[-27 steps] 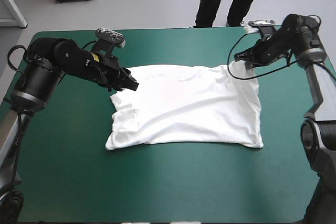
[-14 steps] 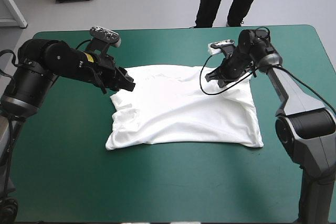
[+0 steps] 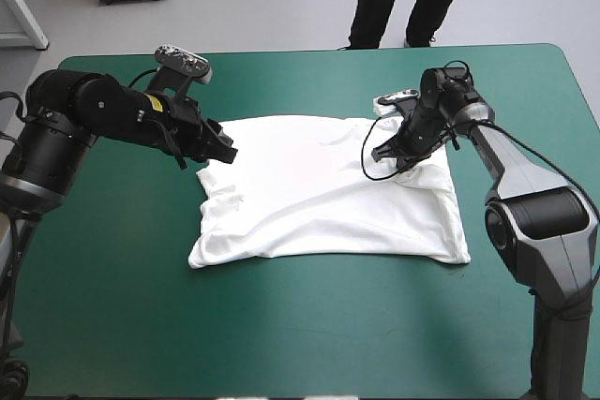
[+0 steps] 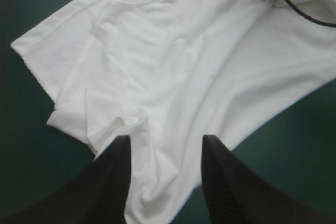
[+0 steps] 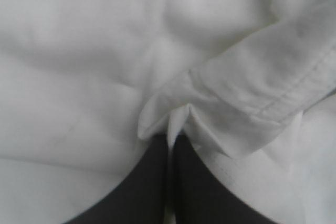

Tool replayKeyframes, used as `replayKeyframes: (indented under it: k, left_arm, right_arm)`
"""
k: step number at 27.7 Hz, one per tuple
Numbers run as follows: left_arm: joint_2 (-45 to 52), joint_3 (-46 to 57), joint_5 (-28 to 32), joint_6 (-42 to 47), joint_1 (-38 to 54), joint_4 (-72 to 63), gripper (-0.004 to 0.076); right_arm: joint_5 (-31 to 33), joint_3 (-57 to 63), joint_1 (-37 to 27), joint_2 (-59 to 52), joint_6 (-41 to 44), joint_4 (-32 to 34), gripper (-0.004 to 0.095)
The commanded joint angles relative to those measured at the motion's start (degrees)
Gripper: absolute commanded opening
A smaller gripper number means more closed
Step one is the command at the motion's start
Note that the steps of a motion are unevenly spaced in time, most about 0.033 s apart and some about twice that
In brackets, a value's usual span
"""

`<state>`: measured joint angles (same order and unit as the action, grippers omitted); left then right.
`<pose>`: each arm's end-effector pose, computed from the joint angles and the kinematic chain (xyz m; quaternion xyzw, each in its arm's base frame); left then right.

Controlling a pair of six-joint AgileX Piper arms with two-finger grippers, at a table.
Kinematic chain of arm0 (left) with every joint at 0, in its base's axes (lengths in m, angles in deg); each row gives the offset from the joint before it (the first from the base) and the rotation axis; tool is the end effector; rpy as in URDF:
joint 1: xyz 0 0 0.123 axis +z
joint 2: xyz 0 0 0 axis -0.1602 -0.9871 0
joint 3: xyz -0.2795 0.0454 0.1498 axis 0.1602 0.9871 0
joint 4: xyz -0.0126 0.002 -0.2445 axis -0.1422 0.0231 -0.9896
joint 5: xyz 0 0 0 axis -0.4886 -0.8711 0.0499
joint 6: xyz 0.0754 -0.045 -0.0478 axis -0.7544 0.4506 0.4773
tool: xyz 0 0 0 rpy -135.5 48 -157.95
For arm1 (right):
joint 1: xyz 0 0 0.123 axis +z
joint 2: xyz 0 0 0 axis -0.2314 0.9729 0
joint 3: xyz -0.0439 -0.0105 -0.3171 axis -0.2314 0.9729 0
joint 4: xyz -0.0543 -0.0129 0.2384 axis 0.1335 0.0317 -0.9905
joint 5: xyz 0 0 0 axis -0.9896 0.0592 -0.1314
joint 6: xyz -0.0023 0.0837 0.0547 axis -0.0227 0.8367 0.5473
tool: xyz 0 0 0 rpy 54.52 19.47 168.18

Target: Fold the cloth

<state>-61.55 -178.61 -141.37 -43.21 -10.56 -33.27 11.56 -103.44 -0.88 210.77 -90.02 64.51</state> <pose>0.2554 -0.1146 0.4652 0.2766 0.9017 -0.1284 0.3064 0.4490 0.1144 0.2573 -0.2126 0.9702 0.0730 0.0903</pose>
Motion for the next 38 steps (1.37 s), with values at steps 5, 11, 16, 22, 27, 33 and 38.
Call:
replayKeyframes:
  k: [5, 11, 16, 22, 27, 33, 38]
  left_arm:
    - [4.36, -1.27, -1.63, 1.87, -0.23, 4.10, 0.0318]
    - [9.70, 8.74, -1.63, 3.99, -0.23, 10.83, 0.0343]
    - [10.68, 18.65, -1.63, 4.26, -0.13, 11.19, 0.0425]
    - [6.08, 25.15, 2.15, 4.26, -0.13, 12.27, 0.0454]
    - [0.78, 28.62, 4.66, 3.19, -0.13, 10.92, 0.0454]
    - [-5.13, 29.94, 9.34, 0.78, -0.13, 6.38, 0.0454]
    - [-9.58, 30.96, 11.72, 0.23, -0.13, 6.63, 0.0454]
  right_arm:
    - [1.31, -1.13, -0.11, -9.49, 0.29, 0.22, 0.0436]
    - [1.31, 2.55, -0.11, -17.85, 3.59, 5.42, 0.0583]
    - [1.31, 17.78, -0.11, -28.94, 4.56, 11.50, 0.0582]
    - [1.01, 32.45, -0.11, -38.56, 6.19, 12.00, 0.0583]
    - [0.13, 38.83, -0.11, -41.85, 7.30, 13.96, 0.0583]
    - [-0.38, 39.20, -0.11, -42.06, 7.42, 14.23, 0.0583]
    - [-0.89, 39.20, -0.11, -42.06, 7.53, 14.01, 0.0582]
